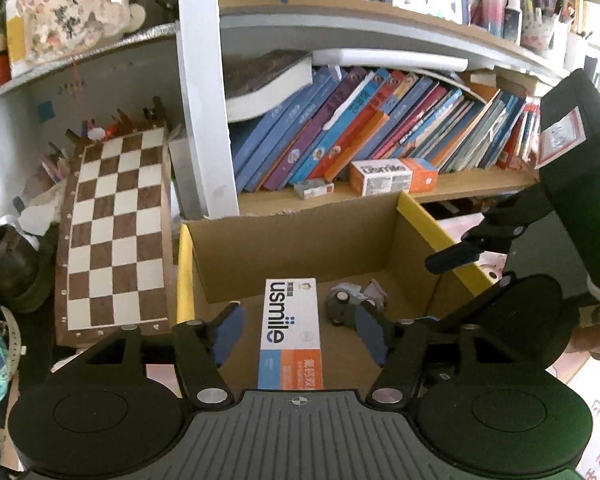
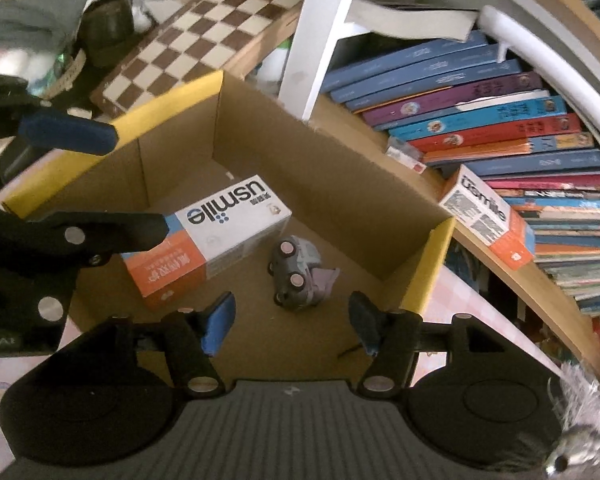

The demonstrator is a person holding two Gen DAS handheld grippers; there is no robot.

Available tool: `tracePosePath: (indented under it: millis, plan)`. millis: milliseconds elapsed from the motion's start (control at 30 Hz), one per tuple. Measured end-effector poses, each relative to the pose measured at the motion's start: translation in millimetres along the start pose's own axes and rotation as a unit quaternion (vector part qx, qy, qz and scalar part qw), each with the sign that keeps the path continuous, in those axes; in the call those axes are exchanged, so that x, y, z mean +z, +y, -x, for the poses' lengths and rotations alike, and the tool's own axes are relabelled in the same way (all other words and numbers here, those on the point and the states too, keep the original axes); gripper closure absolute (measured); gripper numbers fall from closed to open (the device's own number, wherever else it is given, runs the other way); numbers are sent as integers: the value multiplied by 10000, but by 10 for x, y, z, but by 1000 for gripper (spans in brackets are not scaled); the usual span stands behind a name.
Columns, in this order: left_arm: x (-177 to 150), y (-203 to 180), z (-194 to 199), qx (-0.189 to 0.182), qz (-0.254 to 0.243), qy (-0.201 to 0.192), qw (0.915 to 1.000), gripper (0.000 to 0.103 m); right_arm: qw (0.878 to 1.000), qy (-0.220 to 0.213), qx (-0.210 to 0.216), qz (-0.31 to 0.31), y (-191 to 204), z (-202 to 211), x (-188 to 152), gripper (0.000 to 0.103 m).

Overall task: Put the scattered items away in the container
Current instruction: 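Lower both tools into the yellow box and open them, releasing both items, then lift both open tools out of the yellow box and back away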

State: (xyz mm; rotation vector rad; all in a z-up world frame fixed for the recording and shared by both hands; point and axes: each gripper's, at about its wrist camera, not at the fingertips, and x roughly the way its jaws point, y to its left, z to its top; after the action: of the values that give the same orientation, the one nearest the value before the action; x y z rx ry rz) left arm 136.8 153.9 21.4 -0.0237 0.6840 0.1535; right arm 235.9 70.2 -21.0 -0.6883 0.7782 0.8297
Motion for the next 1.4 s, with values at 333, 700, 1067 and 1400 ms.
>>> tracePosePath:
  millis: [333, 700, 1067, 1400]
  plan:
    - [-41, -57, 317, 48, -47, -257, 9996, 29, 9992, -285, -55, -261, 168, 490, -103, 39]
    - [-233, -82, 626, -24, -81, -382, 9992, 27, 9962, -595, -103, -628, 240, 884, -351, 34]
    - [-470, -46, 829, 12, 72, -365, 9993, 17, 9918, -708, -375, -997, 321, 1076, -715, 27]
    - [-714, -2, 943, 20, 230, -214, 9995, 13, 9861, -849, -482, -1345, 436, 1204, -1022, 21]
